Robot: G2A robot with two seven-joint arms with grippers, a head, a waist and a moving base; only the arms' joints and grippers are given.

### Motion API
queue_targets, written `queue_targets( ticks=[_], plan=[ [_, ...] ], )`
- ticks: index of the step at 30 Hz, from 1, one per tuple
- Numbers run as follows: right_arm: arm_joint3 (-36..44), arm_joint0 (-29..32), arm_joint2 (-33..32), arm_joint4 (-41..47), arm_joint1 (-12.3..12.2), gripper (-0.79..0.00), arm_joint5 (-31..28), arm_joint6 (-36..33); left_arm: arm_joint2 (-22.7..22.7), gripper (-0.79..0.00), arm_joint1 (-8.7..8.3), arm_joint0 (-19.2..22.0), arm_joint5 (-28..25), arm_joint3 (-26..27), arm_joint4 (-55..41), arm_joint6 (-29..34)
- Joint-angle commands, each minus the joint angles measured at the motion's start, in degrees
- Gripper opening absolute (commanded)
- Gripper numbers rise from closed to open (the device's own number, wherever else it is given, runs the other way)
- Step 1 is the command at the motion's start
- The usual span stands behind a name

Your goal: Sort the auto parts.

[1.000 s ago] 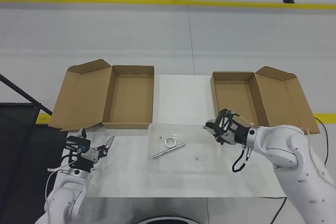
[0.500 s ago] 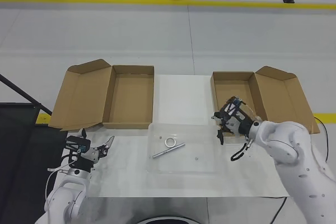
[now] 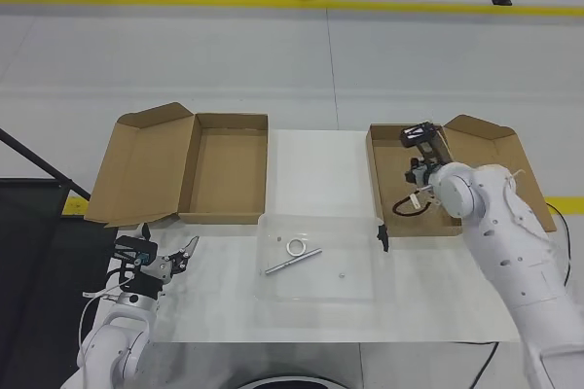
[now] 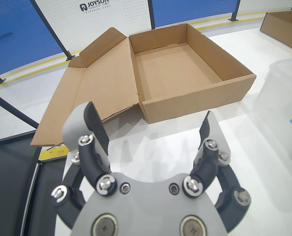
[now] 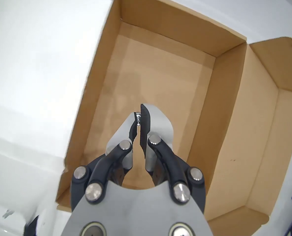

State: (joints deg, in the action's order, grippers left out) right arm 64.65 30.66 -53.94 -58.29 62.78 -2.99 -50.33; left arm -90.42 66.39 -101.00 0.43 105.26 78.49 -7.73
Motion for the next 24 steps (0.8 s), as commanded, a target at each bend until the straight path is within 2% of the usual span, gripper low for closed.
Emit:
queue_targets(
  ticks=[1, 7, 12, 14, 15, 16, 19, 24],
  plan=[
    [-5.3, -2.7, 2.4, 0.6, 1.2, -0.785, -1.4, 0.7, 0.0, 0.000, 0.00, 0.0, 0.0, 0.0, 0.0, 0.0],
    [-19.1, -9.4, 8.8, 1.3, 5.3, -0.785, -3.7, 1.0, 0.0, 0.000, 0.00, 0.0, 0.0, 0.0, 0.0, 0.0],
    [-25.4, -12.1, 11.3, 2.0, 7.7, -0.785, -5.1, 2.0, 0.0, 0.000, 0.00, 0.0, 0.0, 0.0, 0.0, 0.0],
    [-27.4, -13.0, 12.0, 2.0, 8.5, -0.622, -5.6, 2.1, 0.0, 0.000, 0.00, 0.0, 0.0, 0.0, 0.0, 0.0],
    [-28.5, -13.4, 12.4, 2.1, 9.0, -0.600, -5.8, 2.3, 0.0, 0.000, 0.00, 0.0, 0.0, 0.0, 0.0, 0.0],
    [-29.3, -13.7, 12.6, 2.1, 9.3, -0.526, -5.9, 2.6, 0.0, 0.000, 0.00, 0.0, 0.0, 0.0, 0.0, 0.0],
    [-30.9, -14.5, 12.8, 2.1, 9.9, -0.453, -6.0, 3.0, 0.0, 0.000, 0.00, 0.0, 0.0, 0.0, 0.0, 0.0],
    [-32.1, -15.6, 12.9, 1.1, 10.5, -0.403, -5.8, 3.4, 0.0, 0.000, 0.00, 0.0, 0.0, 0.0, 0.0, 0.0]
  ],
)
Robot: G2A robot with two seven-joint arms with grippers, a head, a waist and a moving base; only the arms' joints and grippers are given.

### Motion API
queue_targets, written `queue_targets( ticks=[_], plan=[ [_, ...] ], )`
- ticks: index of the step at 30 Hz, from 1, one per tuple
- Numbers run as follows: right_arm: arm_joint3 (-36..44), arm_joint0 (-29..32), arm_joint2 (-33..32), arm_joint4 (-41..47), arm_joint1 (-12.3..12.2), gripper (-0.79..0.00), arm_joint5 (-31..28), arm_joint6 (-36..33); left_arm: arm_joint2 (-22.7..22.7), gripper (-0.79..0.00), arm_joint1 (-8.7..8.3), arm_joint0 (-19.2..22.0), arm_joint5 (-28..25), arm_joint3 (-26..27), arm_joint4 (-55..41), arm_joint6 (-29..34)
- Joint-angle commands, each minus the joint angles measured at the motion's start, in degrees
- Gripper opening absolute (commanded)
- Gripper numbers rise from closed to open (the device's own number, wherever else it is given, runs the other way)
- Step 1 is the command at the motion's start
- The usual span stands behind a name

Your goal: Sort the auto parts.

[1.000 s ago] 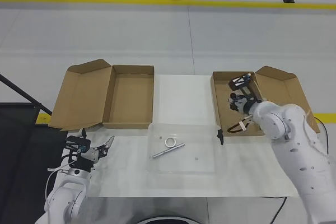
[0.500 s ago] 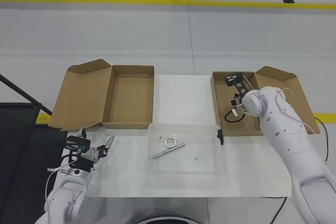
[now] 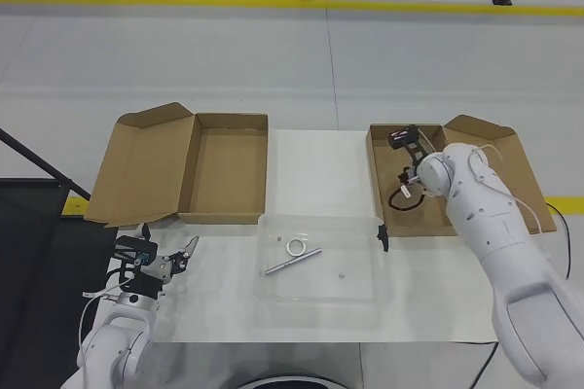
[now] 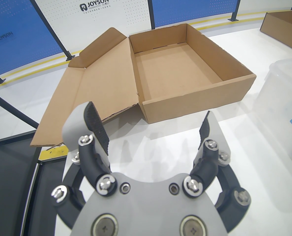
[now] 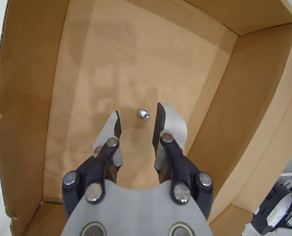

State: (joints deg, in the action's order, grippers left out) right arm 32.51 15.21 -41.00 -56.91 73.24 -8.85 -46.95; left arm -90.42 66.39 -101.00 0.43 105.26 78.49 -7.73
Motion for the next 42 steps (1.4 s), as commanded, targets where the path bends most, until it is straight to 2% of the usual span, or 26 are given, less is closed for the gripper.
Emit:
queue_targets(
  ticks=[1, 7, 11, 14, 19, 23, 25, 27, 37, 39, 42],
  plan=[
    [0.2, -0.4, -0.2, -0.5, 0.0, -0.400, 0.2, 0.2, 0.0, 0.000, 0.00, 0.0, 0.0, 0.0, 0.0, 0.0],
    [4.5, -0.3, -3.0, -0.5, -1.4, -0.348, -2.7, 2.4, 0.0, 0.000, 0.00, 0.0, 0.0, 0.0, 0.0, 0.0],
    [13.3, 3.1, -7.2, -0.9, -4.1, -0.286, -6.1, 3.2, 0.0, 0.000, 0.00, 0.0, 0.0, 0.0, 0.0, 0.0],
    [23.5, 8.0, -11.9, -1.2, -6.8, -0.262, -8.4, 2.0, 0.0, 0.000, 0.00, 0.0, 0.0, 0.0, 0.0, 0.0],
    [43.8, 19.8, -21.3, -0.4, -11.0, -0.135, -15.4, -0.7, 0.0, 0.000, 0.00, 0.0, 0.0, 0.0, 0.0, 0.0],
    [56.1, 28.7, -27.4, 2.9, -13.3, -0.012, -25.0, -2.1, 0.0, 0.000, 0.00, 0.0, 0.0, 0.0, 0.0, 0.0],
    [59.6, 31.5, -29.0, 4.7, -14.0, 0.000, -29.6, -3.6, 0.0, 0.000, 0.00, 0.0, 0.0, 0.0, 0.0, 0.0],
    [62.5, 33.2, -29.6, 5.8, -14.6, 0.000, -33.6, -5.9, 0.0, 0.000, 0.00, 0.0, 0.0, 0.0, 0.0, 0.0],
    [62.5, 33.2, -29.6, 5.8, -14.6, 0.000, -33.6, -5.9, 0.0, 0.000, 0.00, 0.0, 0.0, 0.0, 0.0, 0.0],
    [62.4, 34.0, -29.4, 6.4, -14.6, 0.000, -33.6, -4.2, 0.0, 0.000, 0.00, 0.0, 0.0, 0.0, 0.0, 0.0],
    [63.4, 34.7, -28.2, 4.9, -14.8, 0.000, -39.4, -2.8, 0.0, 0.000, 0.00, 0.0, 0.0, 0.0, 0.0, 0.0]
  ],
)
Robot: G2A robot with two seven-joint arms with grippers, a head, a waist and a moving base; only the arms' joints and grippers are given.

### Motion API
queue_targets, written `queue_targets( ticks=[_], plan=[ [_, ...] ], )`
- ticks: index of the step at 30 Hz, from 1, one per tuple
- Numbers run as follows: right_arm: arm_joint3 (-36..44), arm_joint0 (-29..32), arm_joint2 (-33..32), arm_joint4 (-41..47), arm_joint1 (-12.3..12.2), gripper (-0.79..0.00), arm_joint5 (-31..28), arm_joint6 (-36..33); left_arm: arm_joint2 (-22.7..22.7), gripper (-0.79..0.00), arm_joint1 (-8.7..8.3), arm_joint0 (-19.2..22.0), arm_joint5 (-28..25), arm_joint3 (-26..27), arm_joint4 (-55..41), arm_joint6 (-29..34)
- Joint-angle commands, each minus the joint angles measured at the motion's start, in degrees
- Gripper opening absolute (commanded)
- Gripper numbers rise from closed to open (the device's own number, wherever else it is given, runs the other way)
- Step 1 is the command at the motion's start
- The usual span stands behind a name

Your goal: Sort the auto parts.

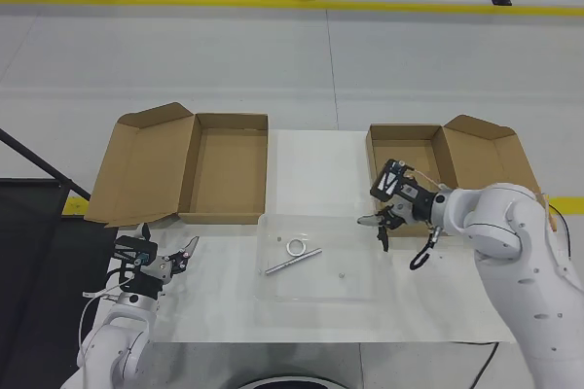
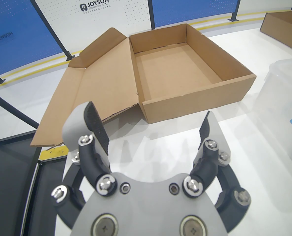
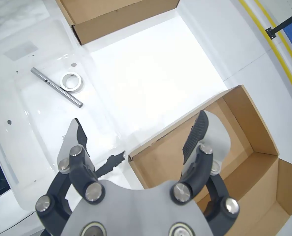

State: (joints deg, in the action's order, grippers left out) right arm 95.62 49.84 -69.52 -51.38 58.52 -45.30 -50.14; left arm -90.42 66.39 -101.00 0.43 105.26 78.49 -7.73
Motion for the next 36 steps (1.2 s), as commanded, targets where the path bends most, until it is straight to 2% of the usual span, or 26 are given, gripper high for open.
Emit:
queue_targets(
  ticks=[1, 4, 6, 8, 9, 10, 11, 14, 27, 31, 36],
  plan=[
    [0.6, 0.3, 0.8, -0.9, -0.2, 0.000, -4.8, 0.7, 0.0, 0.000, 0.00, 0.0, 0.0, 0.0, 0.0, 0.0],
    [2.3, 0.8, 2.0, -0.3, -0.5, 0.000, -10.7, 1.9, 0.0, 0.000, 0.00, 0.0, 0.0, 0.0, 0.0, 0.0],
    [2.9, 1.2, 3.5, -1.3, -1.0, 0.000, -12.4, 3.5, 0.0, 0.000, 0.00, 0.0, 0.0, 0.0, 0.0, 0.0],
    [3.6, 0.8, 6.4, -2.4, -1.6, -0.089, -12.7, 3.9, 0.0, 0.000, 0.00, 0.0, 0.0, 0.0, 0.0, 0.0],
    [3.3, 0.3, 7.8, -2.5, -1.9, -0.169, -12.7, 3.9, 0.0, 0.000, 0.00, 0.0, 0.0, 0.0, 0.0, 0.0],
    [3.1, -0.4, 9.5, -2.8, -2.3, -0.283, -12.7, 3.8, 0.0, 0.000, 0.00, 0.0, 0.0, 0.0, 0.0, 0.0],
    [2.9, -1.1, 11.2, -3.0, -2.6, -0.339, -12.7, 3.9, 0.0, 0.000, 0.00, 0.0, 0.0, 0.0, 0.0, 0.0],
    [1.4, -3.2, 16.1, -4.0, -3.5, -0.385, -12.7, 3.8, 0.0, 0.000, 0.00, 0.0, 0.0, 0.0, 0.0, 0.0],
    [-2.7, -12.5, 33.5, -1.6, -7.3, -0.422, -10.9, 2.0, 0.0, 0.000, 0.00, 0.0, 0.0, 0.0, 0.0, 0.0],
    [-3.1, -14.8, 37.1, 1.3, -7.7, -0.406, -9.0, 0.2, 0.0, 0.000, 0.00, 0.0, 0.0, 0.0, 0.0, 0.0],
    [-4.3, -17.5, 40.8, 5.0, -7.6, -0.471, -7.4, -1.5, 0.0, 0.000, 0.00, 0.0, 0.0, 0.0, 0.0, 0.0]
  ],
)
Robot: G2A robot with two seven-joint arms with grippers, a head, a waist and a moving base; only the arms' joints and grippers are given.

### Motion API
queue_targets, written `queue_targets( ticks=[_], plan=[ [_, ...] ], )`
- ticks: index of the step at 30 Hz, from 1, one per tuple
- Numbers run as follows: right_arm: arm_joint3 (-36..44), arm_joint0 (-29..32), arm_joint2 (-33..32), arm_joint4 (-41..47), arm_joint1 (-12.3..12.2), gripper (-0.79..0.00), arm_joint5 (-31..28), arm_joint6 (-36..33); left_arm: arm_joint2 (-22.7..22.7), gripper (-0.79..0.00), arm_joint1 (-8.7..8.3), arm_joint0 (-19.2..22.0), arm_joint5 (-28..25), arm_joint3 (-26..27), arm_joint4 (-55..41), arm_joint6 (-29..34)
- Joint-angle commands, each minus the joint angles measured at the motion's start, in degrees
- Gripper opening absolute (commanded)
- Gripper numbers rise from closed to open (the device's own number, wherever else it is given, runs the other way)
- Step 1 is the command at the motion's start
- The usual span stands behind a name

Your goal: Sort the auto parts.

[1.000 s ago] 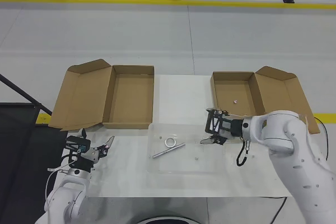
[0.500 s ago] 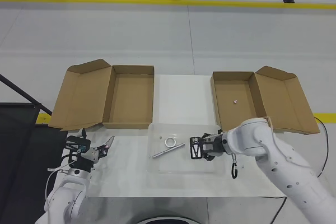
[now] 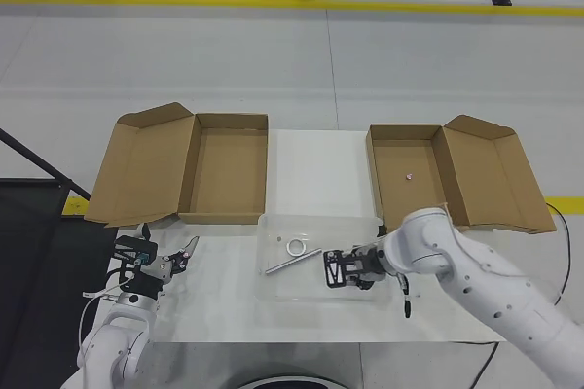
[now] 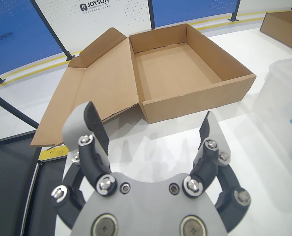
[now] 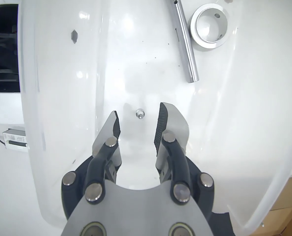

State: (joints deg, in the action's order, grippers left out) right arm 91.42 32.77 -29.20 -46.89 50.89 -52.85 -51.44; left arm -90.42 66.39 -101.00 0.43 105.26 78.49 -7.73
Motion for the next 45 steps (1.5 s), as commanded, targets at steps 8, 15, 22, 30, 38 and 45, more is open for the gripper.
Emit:
queue_targets(
  ticks=[8, 15, 22, 30, 38, 45],
  plan=[
    [-2.1, -3.1, 3.9, 3.8, 0.7, -0.523, 1.9, -1.9, 0.0, 0.000, 0.00, 0.0, 0.0, 0.0, 0.0, 0.0],
    [-3.8, -3.7, 5.0, 5.1, 1.8, -0.533, 3.7, -3.7, 0.0, 0.000, 0.00, 0.0, 0.0, 0.0, 0.0, 0.0],
    [-6.0, -4.3, 6.4, 6.1, 3.2, -0.659, 5.0, -4.8, 0.0, 0.000, 0.00, 0.0, 0.0, 0.0, 0.0, 0.0],
    [-6.7, -4.4, 5.6, 6.2, 3.7, -0.785, 7.0, -4.4, 0.0, 0.000, 0.00, 0.0, 0.0, 0.0, 0.0, 0.0],
    [-6.7, -2.0, -3.7, 6.7, 0.7, -0.785, 8.5, 7.6, 0.0, 0.000, 0.00, 0.0, 0.0, 0.0, 0.0, 0.0],
    [-8.0, 4.3, -16.7, 9.6, -3.4, -0.785, 6.4, 23.8, 0.0, 0.000, 0.00, 0.0, 0.0, 0.0, 0.0, 0.0]
  ],
)
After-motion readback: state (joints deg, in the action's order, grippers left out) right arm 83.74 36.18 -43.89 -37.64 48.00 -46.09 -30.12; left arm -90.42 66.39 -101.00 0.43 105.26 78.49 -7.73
